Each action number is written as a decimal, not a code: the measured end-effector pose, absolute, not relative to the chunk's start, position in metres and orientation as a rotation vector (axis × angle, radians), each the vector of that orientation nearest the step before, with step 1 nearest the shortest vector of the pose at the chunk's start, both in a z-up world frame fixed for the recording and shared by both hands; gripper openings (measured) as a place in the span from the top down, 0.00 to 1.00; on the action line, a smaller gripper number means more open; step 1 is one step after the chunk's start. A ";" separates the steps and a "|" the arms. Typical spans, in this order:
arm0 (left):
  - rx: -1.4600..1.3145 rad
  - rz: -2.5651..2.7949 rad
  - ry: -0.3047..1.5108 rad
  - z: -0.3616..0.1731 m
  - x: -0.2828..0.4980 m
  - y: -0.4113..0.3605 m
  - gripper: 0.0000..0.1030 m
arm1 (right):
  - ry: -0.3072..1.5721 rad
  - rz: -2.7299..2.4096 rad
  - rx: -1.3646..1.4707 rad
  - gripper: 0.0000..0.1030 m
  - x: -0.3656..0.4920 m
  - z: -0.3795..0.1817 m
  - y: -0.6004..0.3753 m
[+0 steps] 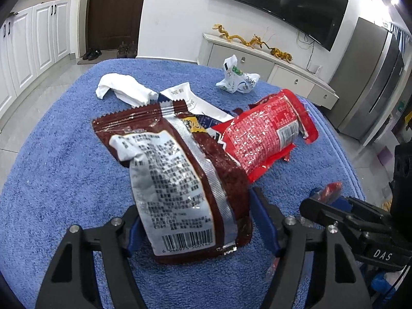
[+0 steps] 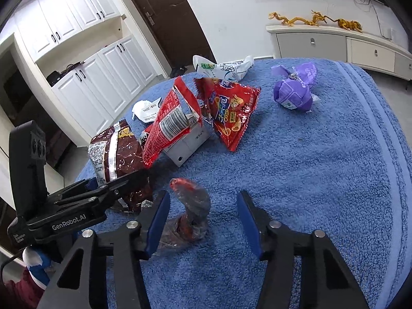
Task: Collect trash
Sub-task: 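Grasp the brown snack bag with the left tool while the right tool grasps the red wrapper, then lift the brown snack bag and red wrapper over the bin and release both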
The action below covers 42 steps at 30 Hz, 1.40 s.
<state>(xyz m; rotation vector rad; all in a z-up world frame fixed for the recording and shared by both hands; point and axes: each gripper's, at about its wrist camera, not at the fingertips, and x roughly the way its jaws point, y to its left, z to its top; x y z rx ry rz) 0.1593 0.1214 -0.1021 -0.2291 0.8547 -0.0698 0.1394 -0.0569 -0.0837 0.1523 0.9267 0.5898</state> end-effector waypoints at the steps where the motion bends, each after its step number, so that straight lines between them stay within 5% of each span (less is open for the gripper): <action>1: -0.229 -0.071 0.854 -0.102 0.159 0.121 0.32 | 0.927 0.590 0.153 0.54 0.140 -0.084 -0.058; 15: -0.249 -0.071 0.845 -0.103 0.155 0.125 0.52 | 0.928 0.587 0.142 0.81 0.133 -0.083 -0.056; 23: -0.231 -0.069 0.806 -0.091 0.137 0.122 0.62 | 0.915 0.584 0.156 0.85 0.119 -0.075 -0.062; 34: -0.227 -0.051 0.780 -0.070 0.093 0.123 0.65 | 0.874 0.568 0.208 0.85 0.085 -0.055 -0.095; 36: -0.220 -0.054 0.775 -0.064 0.086 0.121 0.80 | 0.860 0.561 0.215 0.85 0.076 -0.049 -0.102; 42: -0.194 -0.057 0.758 -0.050 0.064 0.113 0.81 | 0.823 0.533 0.245 0.85 0.053 -0.037 -0.130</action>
